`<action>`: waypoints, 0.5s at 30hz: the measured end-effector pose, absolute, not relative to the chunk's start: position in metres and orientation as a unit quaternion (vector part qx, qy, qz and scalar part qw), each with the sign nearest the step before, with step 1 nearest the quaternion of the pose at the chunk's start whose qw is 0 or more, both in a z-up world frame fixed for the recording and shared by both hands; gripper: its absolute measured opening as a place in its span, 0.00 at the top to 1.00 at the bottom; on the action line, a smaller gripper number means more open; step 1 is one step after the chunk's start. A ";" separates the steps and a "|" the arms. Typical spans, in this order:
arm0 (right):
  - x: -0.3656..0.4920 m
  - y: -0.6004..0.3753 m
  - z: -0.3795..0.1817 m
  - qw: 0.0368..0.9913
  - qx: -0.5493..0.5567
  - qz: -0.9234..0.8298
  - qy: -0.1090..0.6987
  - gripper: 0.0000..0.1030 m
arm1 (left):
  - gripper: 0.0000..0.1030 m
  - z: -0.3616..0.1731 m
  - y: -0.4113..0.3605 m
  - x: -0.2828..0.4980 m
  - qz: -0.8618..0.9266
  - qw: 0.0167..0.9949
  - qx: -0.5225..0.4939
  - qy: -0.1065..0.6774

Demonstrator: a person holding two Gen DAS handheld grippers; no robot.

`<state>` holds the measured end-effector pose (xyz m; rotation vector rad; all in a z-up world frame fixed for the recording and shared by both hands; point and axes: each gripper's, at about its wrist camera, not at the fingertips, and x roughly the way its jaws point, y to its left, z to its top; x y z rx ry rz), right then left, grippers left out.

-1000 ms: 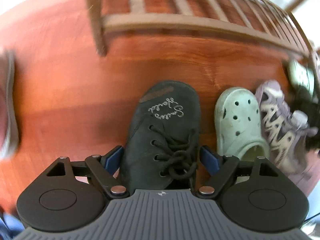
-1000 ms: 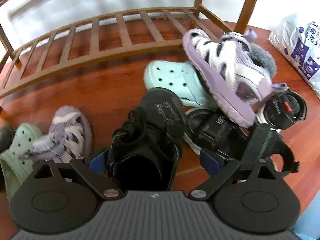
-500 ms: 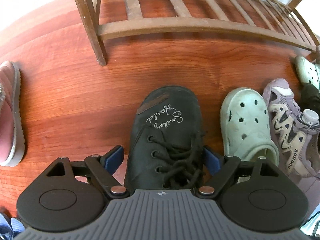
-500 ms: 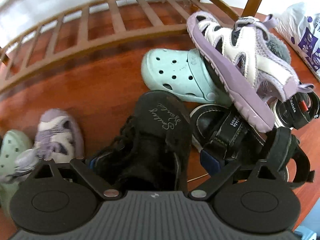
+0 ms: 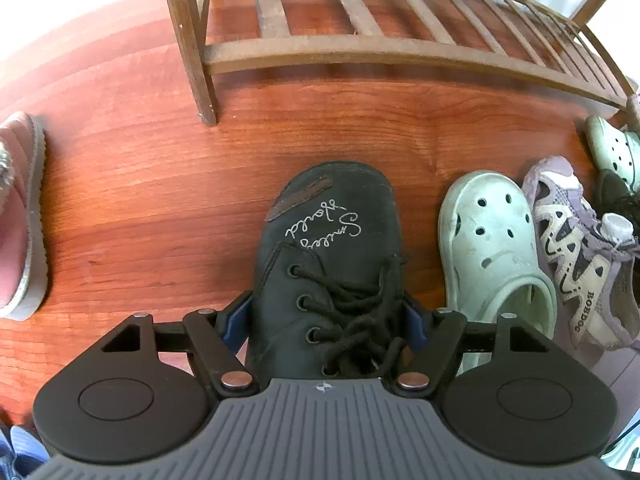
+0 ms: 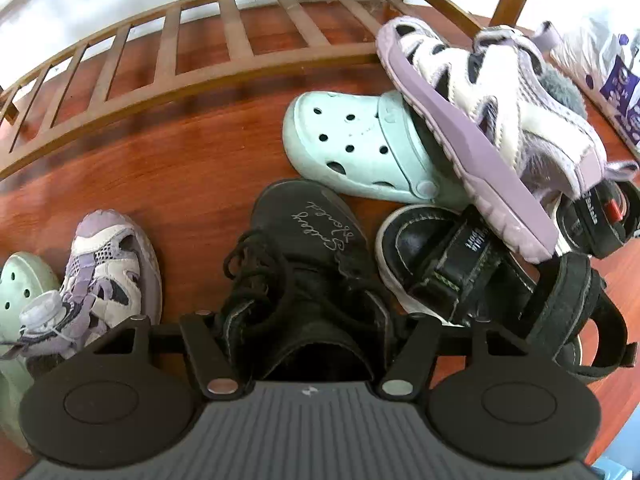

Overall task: Organize scattered shoes
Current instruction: 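Close the left tool on the black sneaker while the right closes on a black shoe, then carry both black sneakers across the table toward the blue slides with both tools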

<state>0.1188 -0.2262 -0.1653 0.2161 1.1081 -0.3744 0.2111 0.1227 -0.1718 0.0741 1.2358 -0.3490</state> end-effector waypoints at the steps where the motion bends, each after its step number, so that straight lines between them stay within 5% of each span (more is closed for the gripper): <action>1: 0.115 -0.225 -0.162 0.830 0.104 -0.175 0.520 0.34 | 0.28 -0.168 0.124 0.209 -0.162 0.802 0.031 0.574; 15: 0.054 -0.203 -0.117 0.849 0.127 -0.153 0.489 0.35 | 0.29 -0.132 0.160 0.152 -0.152 0.813 -0.015 0.562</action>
